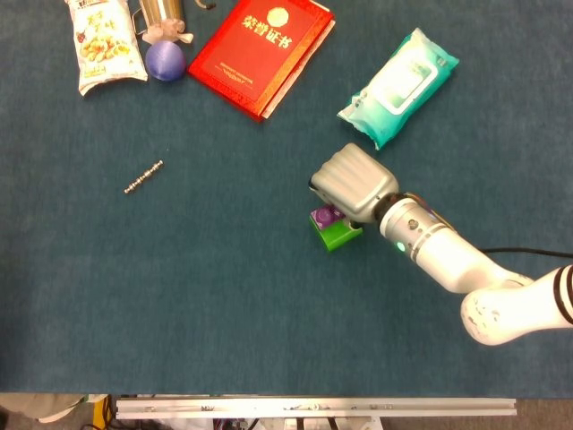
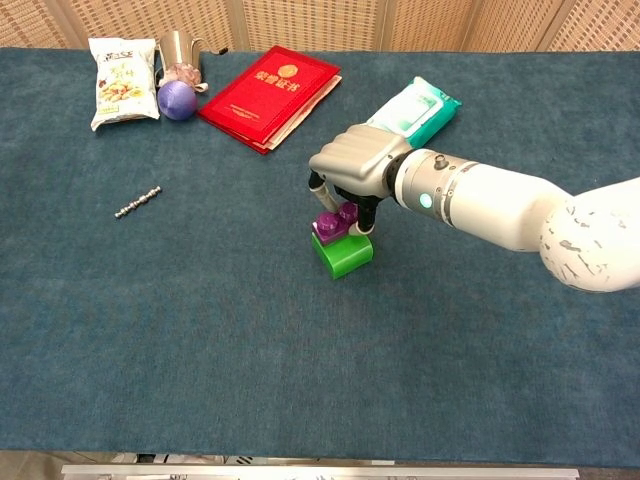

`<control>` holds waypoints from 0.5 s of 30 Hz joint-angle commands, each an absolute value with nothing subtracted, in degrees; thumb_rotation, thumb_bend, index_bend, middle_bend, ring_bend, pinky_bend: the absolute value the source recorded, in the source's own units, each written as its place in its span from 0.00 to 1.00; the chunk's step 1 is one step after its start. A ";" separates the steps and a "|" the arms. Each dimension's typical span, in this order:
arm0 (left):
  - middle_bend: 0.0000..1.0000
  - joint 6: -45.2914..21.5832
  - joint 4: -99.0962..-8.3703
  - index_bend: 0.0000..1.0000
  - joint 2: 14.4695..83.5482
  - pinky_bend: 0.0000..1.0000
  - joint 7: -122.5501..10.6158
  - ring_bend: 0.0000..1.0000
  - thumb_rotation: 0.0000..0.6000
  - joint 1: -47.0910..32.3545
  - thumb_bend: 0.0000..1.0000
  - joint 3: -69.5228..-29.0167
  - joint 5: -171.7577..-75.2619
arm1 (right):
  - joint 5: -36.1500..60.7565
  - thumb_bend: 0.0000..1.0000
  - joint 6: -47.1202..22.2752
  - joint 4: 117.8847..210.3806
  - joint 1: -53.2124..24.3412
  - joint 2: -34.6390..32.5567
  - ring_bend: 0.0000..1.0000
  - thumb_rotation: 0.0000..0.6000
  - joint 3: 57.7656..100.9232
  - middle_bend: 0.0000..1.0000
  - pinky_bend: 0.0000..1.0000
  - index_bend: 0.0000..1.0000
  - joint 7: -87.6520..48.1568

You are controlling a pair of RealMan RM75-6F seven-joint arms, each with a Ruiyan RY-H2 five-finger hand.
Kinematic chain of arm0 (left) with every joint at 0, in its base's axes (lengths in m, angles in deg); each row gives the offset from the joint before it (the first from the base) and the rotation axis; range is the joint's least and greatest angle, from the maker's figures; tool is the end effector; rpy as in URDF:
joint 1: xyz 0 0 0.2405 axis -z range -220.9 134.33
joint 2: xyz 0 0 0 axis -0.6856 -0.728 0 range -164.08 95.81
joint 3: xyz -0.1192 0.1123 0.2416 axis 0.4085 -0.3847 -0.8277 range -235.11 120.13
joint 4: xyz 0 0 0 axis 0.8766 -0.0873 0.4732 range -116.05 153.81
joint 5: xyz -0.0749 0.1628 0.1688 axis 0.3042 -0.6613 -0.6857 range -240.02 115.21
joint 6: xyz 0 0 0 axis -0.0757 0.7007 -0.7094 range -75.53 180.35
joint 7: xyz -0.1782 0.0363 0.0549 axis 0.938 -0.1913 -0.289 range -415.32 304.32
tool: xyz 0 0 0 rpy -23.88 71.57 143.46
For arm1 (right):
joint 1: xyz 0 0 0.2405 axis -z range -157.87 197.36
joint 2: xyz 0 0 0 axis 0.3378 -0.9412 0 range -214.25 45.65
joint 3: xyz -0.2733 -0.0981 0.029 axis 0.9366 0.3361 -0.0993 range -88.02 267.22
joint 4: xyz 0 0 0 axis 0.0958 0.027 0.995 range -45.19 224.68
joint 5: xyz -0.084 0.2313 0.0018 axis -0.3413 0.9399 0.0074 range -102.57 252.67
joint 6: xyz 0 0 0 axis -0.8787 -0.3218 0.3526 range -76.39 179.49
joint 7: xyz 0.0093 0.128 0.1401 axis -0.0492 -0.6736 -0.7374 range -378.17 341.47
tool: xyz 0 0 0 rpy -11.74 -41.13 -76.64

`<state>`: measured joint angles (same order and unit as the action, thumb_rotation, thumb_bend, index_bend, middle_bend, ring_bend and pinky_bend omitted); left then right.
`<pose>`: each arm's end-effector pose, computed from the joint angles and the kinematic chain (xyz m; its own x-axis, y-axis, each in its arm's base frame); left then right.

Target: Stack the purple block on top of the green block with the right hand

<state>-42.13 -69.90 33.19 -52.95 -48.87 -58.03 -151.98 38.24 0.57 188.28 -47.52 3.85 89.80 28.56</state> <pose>-0.3814 0.1508 0.1407 0.3687 -0.0343 0.9289 0.9265 0.0947 -0.3642 -0.0612 -0.3716 -0.1274 0.7905 -0.2980 0.5351 -0.5729 -0.6687 0.4739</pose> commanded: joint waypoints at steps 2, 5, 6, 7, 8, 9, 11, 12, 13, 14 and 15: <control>0.24 -42.09 -69.78 0.24 33.26 0.09 -52.88 0.19 1.00 -48.89 0.29 -58.04 -151.93 | 38.38 0.27 0.42 188.17 -47.63 4.11 0.93 1.00 90.05 0.88 1.00 0.70 28.69; 0.24 -42.04 -69.64 0.24 33.35 0.09 -52.78 0.19 1.00 -48.92 0.29 -58.05 -151.84 | 38.43 0.27 0.16 188.19 -47.71 4.26 0.93 1.00 90.28 0.88 1.00 0.70 28.89; 0.23 -41.96 -69.58 0.24 33.37 0.09 -52.76 0.19 1.00 -48.92 0.29 -58.06 -151.80 | 38.42 0.27 0.05 188.18 -47.72 4.31 0.93 1.00 90.33 0.88 1.00 0.70 28.95; 0.24 -41.90 -69.52 0.24 33.38 0.09 -52.73 0.19 1.00 -48.90 0.29 -58.07 -151.77 | 38.42 0.27 -0.06 188.16 -47.73 4.37 0.93 1.00 90.38 0.88 1.00 0.70 29.01; 0.24 -41.86 -69.46 0.24 33.41 0.09 -52.68 0.19 1.00 -48.90 0.29 -58.08 -151.76 | 38.43 0.27 -0.21 188.12 -47.73 4.45 0.93 1.00 90.46 0.88 1.00 0.70 29.09; 0.24 -41.88 -69.41 0.24 33.44 0.09 -52.63 0.19 1.00 -48.90 0.29 -58.07 -151.77 | 38.42 0.27 -0.33 188.08 -47.73 4.53 0.93 1.00 90.51 0.88 1.00 0.70 29.15; 0.24 -41.95 -69.32 0.24 33.49 0.09 -52.53 0.19 1.00 -48.94 0.29 -58.07 -151.79 | 38.44 0.27 -0.50 188.02 -47.73 4.69 0.93 1.00 90.68 0.88 1.00 0.70 29.34; 0.24 -41.98 -69.26 0.24 33.54 0.09 -52.48 0.19 1.00 -48.96 0.29 -58.06 -151.78 | 38.46 0.27 -0.56 187.99 -47.74 4.82 0.93 1.00 90.78 0.88 1.00 0.70 29.42; 0.24 -41.96 -69.22 0.24 33.54 0.09 -52.44 0.19 1.00 -48.97 0.29 -58.07 -151.77 | 38.46 0.27 -0.58 187.96 -47.74 4.90 0.93 1.00 90.85 0.88 1.00 0.70 29.50; 0.24 -41.97 -69.18 0.24 33.56 0.09 -52.40 0.19 1.00 -48.99 0.29 -58.07 -151.75 | 38.46 0.27 -0.61 187.91 -47.76 5.02 0.93 1.00 90.95 0.88 1.00 0.70 29.60; 0.24 -41.95 -69.14 0.24 33.57 0.09 -52.37 0.19 1.00 -49.00 0.29 -58.07 -151.72 | 38.47 0.27 -0.64 187.88 -47.76 5.11 0.93 1.00 91.01 0.88 1.00 0.70 29.66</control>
